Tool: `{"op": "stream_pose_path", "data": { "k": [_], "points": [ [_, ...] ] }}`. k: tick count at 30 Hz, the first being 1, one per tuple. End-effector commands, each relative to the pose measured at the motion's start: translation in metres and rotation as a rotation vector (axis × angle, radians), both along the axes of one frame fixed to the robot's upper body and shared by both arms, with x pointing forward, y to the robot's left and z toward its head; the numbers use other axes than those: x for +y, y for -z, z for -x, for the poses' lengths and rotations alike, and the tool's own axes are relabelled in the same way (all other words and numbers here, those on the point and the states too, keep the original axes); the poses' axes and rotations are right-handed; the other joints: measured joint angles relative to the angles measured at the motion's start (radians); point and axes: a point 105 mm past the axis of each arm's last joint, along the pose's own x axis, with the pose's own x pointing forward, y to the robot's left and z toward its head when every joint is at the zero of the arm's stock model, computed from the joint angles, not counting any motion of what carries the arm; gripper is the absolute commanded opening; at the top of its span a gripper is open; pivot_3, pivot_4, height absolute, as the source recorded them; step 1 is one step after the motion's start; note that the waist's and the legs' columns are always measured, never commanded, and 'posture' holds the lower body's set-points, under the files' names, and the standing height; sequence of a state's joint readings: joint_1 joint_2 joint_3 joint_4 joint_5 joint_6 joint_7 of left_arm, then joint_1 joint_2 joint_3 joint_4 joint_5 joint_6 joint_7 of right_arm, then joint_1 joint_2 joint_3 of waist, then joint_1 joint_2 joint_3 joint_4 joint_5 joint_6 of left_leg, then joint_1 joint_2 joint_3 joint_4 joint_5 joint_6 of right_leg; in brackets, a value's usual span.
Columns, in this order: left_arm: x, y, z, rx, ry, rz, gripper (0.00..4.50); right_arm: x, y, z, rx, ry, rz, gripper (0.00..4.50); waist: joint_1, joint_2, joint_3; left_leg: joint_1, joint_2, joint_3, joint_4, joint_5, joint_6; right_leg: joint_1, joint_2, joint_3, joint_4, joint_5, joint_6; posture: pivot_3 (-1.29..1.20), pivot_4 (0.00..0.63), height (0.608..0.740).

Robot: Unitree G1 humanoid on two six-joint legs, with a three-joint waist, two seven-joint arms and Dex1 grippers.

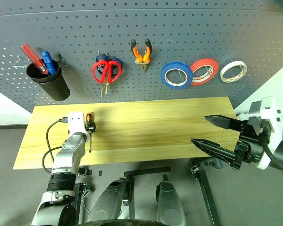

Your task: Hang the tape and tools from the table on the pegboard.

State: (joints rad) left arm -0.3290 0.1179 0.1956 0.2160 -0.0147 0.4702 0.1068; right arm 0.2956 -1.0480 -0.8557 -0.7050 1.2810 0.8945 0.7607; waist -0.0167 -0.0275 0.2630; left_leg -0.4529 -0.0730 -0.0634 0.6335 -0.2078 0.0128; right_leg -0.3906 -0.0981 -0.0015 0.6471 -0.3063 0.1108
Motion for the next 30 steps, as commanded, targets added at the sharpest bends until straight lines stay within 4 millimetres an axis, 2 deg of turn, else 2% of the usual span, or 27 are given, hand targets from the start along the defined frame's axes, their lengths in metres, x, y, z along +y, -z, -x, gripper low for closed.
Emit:
{"op": "stream_pose_path", "data": {
  "k": [1, 20, 26, 30],
  "points": [
    [0.002, -0.003, 0.001, -0.011, -0.012, 0.017, 3.82, 0.001, -0.008, 0.007, -0.021, -0.006, 0.017, 4.5, -0.004, 0.0, 0.006, 0.0, 0.0, 0.0, 0.0, 0.0, 0.0, -0.001, 0.0, 0.0, 0.0, 0.0, 0.0, -0.18, 0.345, 0.74],
    [0.016, 0.01, 0.018, 0.036, -0.074, 0.039, 3.82, -0.006, -0.007, 0.013, 0.048, 0.008, 0.033, 4.5, -0.004, 0.0, 0.039, -0.008, 0.0, 0.001, 0.0, -0.001, 0.001, -0.007, -0.001, 0.0, -0.001, 0.0, 0.0, -0.21, 0.381, 0.74],
    [0.016, 0.007, 0.014, 0.027, -0.076, 0.05, 3.82, -0.006, -0.005, 0.013, 0.06, 0.003, 0.036, 4.5, -0.005, 0.0, 0.044, -0.008, 0.0, 0.002, 0.0, -0.001, 0.001, -0.008, -0.001, 0.0, -0.001, 0.0, 0.0, -0.21, 0.38, 0.74],
    [0.009, 0.002, 0.009, 0.025, -0.068, 0.095, 3.82, -0.006, -0.005, 0.013, 0.064, 0.004, 0.038, 4.5, -0.004, -0.001, 0.046, -0.009, 0.0, 0.002, 0.0, -0.001, 0.001, -0.009, -0.001, 0.0, -0.001, 0.0, 0.0, -0.21, 0.378, 0.74]
  ]
}}
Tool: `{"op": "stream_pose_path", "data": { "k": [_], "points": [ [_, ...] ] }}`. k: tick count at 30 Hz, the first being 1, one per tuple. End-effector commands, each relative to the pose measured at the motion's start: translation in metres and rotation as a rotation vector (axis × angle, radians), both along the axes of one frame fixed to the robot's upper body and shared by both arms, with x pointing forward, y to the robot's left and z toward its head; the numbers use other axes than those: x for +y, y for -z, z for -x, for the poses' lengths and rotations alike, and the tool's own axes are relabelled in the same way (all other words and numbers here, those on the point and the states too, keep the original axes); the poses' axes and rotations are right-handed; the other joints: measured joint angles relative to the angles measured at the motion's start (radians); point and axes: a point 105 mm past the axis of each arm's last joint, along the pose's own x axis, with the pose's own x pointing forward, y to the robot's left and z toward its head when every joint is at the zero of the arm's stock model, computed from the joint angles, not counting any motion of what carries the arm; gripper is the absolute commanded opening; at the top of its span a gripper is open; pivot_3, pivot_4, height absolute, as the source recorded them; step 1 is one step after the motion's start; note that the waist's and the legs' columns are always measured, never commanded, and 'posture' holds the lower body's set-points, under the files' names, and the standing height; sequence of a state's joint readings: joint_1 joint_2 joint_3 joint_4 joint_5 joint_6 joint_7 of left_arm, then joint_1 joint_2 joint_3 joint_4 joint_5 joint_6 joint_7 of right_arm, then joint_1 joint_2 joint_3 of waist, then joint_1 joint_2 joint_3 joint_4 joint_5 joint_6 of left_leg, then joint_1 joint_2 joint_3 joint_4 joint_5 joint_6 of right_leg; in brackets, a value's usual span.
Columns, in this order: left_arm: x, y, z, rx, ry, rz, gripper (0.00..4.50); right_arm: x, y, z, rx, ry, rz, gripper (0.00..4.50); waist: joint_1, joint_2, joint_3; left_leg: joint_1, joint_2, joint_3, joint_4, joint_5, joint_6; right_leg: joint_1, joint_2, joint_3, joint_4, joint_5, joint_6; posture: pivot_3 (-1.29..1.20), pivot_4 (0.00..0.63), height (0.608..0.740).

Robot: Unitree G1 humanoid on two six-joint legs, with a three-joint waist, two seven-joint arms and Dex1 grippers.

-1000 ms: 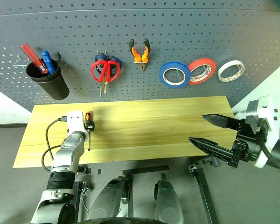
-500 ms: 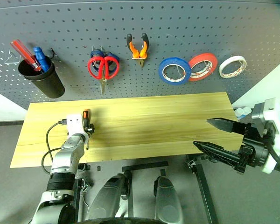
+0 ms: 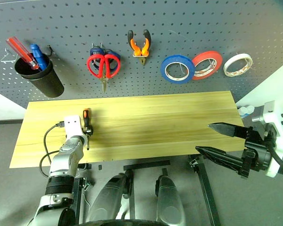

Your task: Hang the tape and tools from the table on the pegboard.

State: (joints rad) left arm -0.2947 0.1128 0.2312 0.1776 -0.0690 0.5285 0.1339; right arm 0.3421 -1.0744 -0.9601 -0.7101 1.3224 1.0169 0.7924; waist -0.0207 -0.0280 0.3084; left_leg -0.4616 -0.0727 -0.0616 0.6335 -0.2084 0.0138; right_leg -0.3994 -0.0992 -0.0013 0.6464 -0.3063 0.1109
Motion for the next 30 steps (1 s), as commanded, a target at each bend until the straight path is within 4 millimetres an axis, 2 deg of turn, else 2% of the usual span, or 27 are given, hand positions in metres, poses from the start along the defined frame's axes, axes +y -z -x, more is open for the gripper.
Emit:
{"op": "stream_pose_path", "data": {
  "k": [1, 4, 15, 30],
  "points": [
    [-0.003, -0.009, -0.004, -0.017, -0.01, 0.05, 3.82, -0.001, -0.007, 0.002, -0.025, -0.007, 0.005, 4.5, 0.0, 0.0, 0.0, 0.0, 0.0, 0.0, 0.0, 0.0, 0.0, 0.0, 0.0, 0.0, 0.0, 0.0, 0.0, -0.21, 0.378, 0.74],
    [-0.008, -0.014, -0.007, -0.008, -0.012, 0.087, 3.82, -0.002, -0.006, 0.003, -0.02, -0.003, 0.009, 4.5, -0.001, -0.001, 0.002, 0.0, 0.0, 0.0, 0.0, 0.0, 0.0, 0.0, 0.0, 0.0, 0.0, 0.0, 0.0, -0.21, 0.379, 0.74],
    [-0.005, -0.029, -0.02, 0.015, -0.044, 0.141, 3.82, -0.006, 0.0, 0.005, 0.001, 0.016, 0.018, 4.5, 0.0, -0.005, 0.009, 0.0, 0.0, 0.0, 0.0, 0.0, 0.0, -0.001, 0.001, 0.0, 0.0, 0.0, 0.001, -0.21, 0.382, 0.74],
    [-0.002, -0.021, -0.016, 0.08, -0.053, 0.152, 3.82, -0.007, 0.002, 0.004, 0.001, 0.026, 0.026, 4.5, 0.001, -0.005, 0.01, -0.001, 0.0, 0.001, -0.001, 0.0, 0.0, -0.001, 0.0, 0.0, 0.0, 0.0, 0.001, -0.22, 0.383, 0.74]
  ]
}}
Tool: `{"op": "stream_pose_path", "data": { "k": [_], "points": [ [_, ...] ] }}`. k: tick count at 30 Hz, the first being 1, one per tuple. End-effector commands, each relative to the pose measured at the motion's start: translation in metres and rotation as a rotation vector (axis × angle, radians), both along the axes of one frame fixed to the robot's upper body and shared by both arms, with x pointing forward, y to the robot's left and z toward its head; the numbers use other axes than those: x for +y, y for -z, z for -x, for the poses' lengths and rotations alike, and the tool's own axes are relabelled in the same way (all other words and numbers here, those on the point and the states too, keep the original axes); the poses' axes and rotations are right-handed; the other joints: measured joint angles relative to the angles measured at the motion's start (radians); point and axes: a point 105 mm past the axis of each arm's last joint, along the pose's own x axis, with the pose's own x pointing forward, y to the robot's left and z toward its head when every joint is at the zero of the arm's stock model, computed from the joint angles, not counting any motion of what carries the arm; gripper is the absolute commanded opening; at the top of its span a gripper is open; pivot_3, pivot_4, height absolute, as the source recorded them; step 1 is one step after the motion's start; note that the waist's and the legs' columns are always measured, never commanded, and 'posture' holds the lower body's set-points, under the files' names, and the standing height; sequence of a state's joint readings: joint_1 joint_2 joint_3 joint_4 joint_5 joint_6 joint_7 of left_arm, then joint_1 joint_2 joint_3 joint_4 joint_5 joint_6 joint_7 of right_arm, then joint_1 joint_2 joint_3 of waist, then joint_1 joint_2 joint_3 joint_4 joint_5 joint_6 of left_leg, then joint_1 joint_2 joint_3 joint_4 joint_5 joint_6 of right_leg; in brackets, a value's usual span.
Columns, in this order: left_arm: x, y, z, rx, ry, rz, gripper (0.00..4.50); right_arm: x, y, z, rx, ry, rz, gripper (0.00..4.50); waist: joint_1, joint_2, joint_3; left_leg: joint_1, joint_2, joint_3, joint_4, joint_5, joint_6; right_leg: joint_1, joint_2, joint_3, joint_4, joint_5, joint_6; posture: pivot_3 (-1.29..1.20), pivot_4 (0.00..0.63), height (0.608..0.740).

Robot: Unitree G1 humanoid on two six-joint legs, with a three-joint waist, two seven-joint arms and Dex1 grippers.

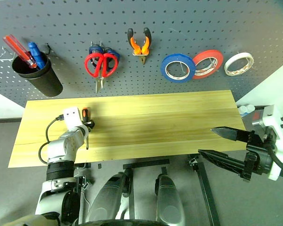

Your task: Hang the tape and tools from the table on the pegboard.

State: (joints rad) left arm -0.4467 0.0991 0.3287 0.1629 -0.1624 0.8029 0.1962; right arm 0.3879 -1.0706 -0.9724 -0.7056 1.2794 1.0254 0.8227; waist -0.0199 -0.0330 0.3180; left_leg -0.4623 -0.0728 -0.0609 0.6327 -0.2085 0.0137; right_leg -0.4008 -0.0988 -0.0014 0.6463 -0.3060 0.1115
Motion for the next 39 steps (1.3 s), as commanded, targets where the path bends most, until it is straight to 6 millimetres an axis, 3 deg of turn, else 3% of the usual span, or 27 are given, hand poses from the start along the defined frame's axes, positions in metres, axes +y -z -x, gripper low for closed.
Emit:
{"op": "stream_pose_path", "data": {
  "k": [1, 10, 20, 21, 39],
  "points": [
    [0.002, -0.005, -0.002, -0.014, 0.002, -0.003, 3.82, 0.0, -0.006, 0.002, -0.037, 0.002, 0.006, 4.5, 0.0, 0.0, 0.0, 0.0, 0.0, 0.0, 0.0, 0.0, 0.0, 0.0, 0.0, 0.0, 0.0, 0.0, 0.0, -0.22, 0.383, 0.74],
    [-0.005, -0.007, -0.009, -0.022, 0.025, 0.014, 3.82, 0.0, -0.004, 0.003, -0.032, 0.005, 0.009, 4.5, -0.001, -0.001, 0.002, -0.001, 0.0, 0.0, -0.001, 0.0, 0.0, -0.001, 0.0, 0.0, 0.0, 0.0, 0.0, -0.22, 0.381, 0.74],
    [-0.007, -0.003, -0.005, -0.009, 0.033, 0.017, 0.6, 0.0, -0.005, 0.003, -0.036, 0.011, 0.01, 4.5, 0.0, -0.001, 0.004, -0.001, 0.0, 0.0, -0.001, 0.0, 0.0, -0.001, 0.0, 0.0, 0.0, 0.0, 0.0, -0.22, 0.382, 0.74],
    [-0.007, -0.004, -0.005, -0.008, 0.033, 0.017, 0.49, 0.001, -0.004, 0.002, -0.037, 0.011, 0.009, 4.5, 0.001, -0.001, 0.004, -0.001, 0.0, 0.0, -0.001, 0.0, 0.0, -0.001, 0.0, 0.0, 0.0, 0.0, 0.0, -0.22, 0.382, 0.74],
    [-0.016, 0.003, 0.006, 0.009, 0.083, 0.012, 0.49, 0.003, -0.009, 0.0, -0.087, 0.018, -0.016, 4.5, 0.002, -0.001, 0.004, 0.0, 0.0, 0.001, -0.001, 0.0, 0.0, -0.001, 0.0, 0.0, 0.0, 0.0, 0.0, -0.21, 0.344, 0.74]
  ]
}}
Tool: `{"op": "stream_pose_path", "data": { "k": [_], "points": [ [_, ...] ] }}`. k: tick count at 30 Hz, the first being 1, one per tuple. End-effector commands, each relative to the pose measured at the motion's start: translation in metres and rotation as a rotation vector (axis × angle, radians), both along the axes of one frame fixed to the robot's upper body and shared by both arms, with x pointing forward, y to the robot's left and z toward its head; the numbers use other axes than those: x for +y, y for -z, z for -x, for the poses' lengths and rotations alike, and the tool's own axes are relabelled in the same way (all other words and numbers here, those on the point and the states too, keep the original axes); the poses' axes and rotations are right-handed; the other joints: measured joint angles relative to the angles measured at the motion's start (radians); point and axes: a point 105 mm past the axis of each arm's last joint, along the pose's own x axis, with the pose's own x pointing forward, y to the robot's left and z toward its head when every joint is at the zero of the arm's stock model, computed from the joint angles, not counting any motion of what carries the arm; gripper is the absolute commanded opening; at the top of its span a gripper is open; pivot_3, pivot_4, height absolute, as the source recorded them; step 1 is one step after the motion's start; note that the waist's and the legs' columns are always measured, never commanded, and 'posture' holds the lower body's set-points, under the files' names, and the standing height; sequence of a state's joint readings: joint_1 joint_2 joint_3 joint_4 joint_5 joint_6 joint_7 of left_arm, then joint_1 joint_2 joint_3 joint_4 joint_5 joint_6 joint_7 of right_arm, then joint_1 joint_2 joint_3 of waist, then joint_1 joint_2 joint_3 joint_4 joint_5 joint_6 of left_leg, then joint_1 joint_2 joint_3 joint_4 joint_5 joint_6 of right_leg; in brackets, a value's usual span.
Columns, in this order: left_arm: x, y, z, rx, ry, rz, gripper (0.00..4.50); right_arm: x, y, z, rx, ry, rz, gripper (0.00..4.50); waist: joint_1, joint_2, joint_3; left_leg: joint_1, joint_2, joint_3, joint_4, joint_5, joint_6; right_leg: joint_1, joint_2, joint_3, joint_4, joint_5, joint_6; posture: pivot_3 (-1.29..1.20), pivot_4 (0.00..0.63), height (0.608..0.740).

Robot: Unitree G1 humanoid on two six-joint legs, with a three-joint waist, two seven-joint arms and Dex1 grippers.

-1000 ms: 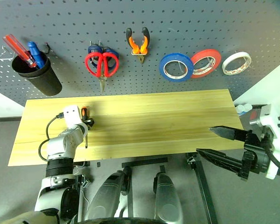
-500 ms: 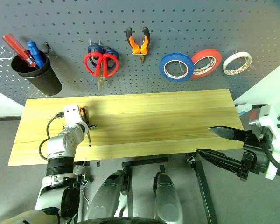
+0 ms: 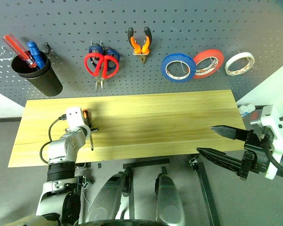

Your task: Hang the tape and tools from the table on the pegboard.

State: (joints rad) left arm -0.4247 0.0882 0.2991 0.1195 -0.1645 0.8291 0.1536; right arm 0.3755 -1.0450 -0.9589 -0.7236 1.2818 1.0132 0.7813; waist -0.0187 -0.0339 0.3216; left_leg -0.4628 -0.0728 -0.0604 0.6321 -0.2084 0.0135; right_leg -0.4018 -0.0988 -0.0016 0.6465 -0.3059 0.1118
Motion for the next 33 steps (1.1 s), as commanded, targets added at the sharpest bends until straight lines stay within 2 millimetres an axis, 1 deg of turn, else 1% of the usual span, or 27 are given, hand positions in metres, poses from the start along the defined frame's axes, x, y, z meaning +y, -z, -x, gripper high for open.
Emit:
{"op": "stream_pose_path", "data": {
  "k": [1, 5, 8, 13, 19, 25, 27, 33],
  "points": [
    [-0.004, 0.003, 0.003, 0.009, 0.024, -0.006, 0.49, 0.002, -0.01, 0.002, -0.065, -0.002, -0.01, 4.5, 0.001, 0.0, 0.0, 0.0, 0.0, 0.0, 0.0, 0.0, 0.0, 0.0, 0.0, 0.0, 0.0, 0.0, 0.0, -0.21, 0.337, 0.74],
    [-0.01, 0.003, 0.001, -0.011, 0.068, -0.033, 0.49, 0.005, -0.013, 0.003, -0.099, -0.004, -0.024, 4.5, 0.001, 0.001, -0.001, 0.0, 0.0, 0.0, 0.0, 0.0, 0.0, 0.0, 0.0, 0.0, 0.001, 0.0, 0.0, -0.21, 0.319, 0.74],
    [-0.021, 0.002, 0.003, -0.031, 0.117, -0.047, 0.49, 0.006, -0.016, 0.004, -0.126, -0.002, -0.036, 4.5, 0.001, 0.002, -0.001, 0.0, 0.0, 0.0, 0.0, 0.0, -0.001, 0.0, 0.0, 0.0, 0.001, 0.0, 0.001, -0.21, 0.305, 0.74],
    [-0.029, 0.002, 0.004, -0.043, 0.147, -0.058, 0.49, 0.005, -0.022, 0.003, -0.166, 0.01, -0.044, 4.5, 0.002, 0.004, -0.004, 0.001, -0.001, 0.0, 0.001, 0.001, -0.001, 0.001, 0.001, 0.0, 0.001, 0.001, 0.002, -0.2, 0.285, 0.74],
    [-0.036, -0.002, 0.003, -0.06, 0.174, -0.072, 0.49, 0.005, -0.021, 0.0, -0.186, 0.024, -0.044, 4.5, 0.002, 0.004, -0.005, 0.001, -0.001, 0.0, 0.003, 0.001, -0.001, 0.001, 0.001, -0.001, 0.003, 0.001, 0.002, -0.19, 0.267, 0.74],
    [-0.047, -0.008, 0.006, -0.073, 0.217, -0.056, 0.49, 0.004, -0.017, -0.002, -0.201, 0.042, -0.047, 4.5, 0.002, 0.004, -0.005, 0.001, -0.001, 0.0, 0.005, 0.001, -0.002, 0.001, 0.002, -0.001, 0.005, 0.002, 0.003, -0.18, 0.25, 0.74],
    [-0.054, -0.012, 0.006, -0.077, 0.235, -0.04, 0.49, 0.003, -0.016, -0.003, -0.204, 0.048, -0.047, 4.5, 0.003, 0.004, -0.006, 0.001, -0.001, 0.0, 0.007, 0.001, -0.002, 0.001, 0.002, -0.001, 0.006, 0.002, 0.003, -0.17, 0.244, 0.74],
    [-0.085, -0.031, 0.009, -0.106, 0.31, 0.037, 0.49, 0.002, -0.011, -0.004, -0.216, 0.065, -0.046, 4.5, 0.006, 0.006, -0.015, 0.001, -0.001, 0.0, 0.015, 0.001, -0.001, 0.004, 0.002, -0.001, 0.01, 0.004, 0.006, -0.16, 0.23, 0.74]
  ]
}}
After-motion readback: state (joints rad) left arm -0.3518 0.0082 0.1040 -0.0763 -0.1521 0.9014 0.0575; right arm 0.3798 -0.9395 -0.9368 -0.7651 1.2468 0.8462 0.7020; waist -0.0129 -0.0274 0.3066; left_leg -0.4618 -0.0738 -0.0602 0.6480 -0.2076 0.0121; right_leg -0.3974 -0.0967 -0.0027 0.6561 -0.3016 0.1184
